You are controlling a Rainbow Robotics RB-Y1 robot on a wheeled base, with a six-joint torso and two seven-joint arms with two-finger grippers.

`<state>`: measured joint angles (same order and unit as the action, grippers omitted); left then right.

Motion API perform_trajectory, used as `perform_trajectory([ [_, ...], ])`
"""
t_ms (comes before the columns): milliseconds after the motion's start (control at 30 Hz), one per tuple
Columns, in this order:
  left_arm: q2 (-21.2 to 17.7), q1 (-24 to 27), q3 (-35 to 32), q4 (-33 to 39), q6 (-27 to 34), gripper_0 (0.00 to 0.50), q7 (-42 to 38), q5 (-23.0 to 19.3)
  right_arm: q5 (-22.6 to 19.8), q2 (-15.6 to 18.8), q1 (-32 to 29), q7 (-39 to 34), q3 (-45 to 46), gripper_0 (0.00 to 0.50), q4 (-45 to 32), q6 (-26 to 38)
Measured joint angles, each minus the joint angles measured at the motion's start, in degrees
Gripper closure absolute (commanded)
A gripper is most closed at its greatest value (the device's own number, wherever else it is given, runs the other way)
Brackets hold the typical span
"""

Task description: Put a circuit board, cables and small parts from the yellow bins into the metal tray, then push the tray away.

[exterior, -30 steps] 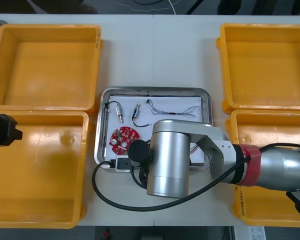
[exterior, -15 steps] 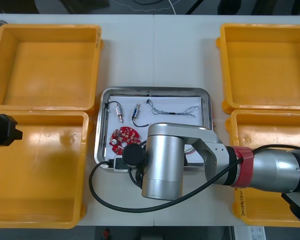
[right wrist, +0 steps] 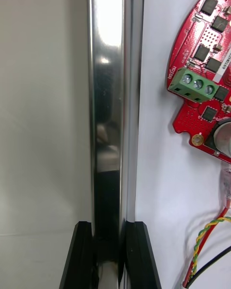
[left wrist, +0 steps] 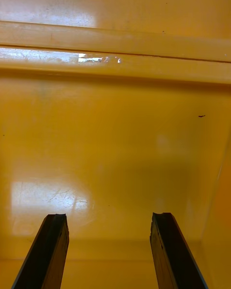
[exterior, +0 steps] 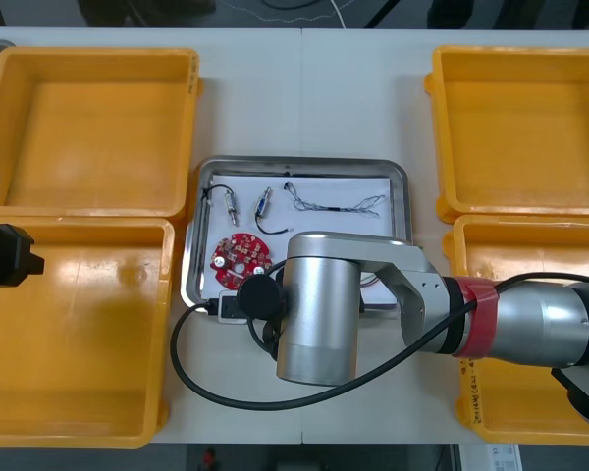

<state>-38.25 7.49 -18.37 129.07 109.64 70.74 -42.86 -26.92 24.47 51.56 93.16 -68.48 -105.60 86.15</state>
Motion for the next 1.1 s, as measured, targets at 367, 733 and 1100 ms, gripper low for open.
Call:
perform_trajectory([
  [367, 0.0, 0.0, 0.0, 0.0, 0.0, 0.000, 0.0, 0.0, 0.3, 1.1, 4.5, 0.0, 0.0, 0.500, 3.8, -4.6],
  [733, 0.0, 0.0, 0.0, 0.0, 0.0, 0.000, 0.0, 0.0, 0.3, 1.6, 10.2, 0.0, 0.0, 0.500, 8.5, -6.4],
  [1100, 0.0, 0.0, 0.0, 0.0, 0.0, 0.000, 0.0, 0.0, 0.3, 1.6, 12.7, 0.0, 0.0, 0.500, 14.3, -11.9],
])
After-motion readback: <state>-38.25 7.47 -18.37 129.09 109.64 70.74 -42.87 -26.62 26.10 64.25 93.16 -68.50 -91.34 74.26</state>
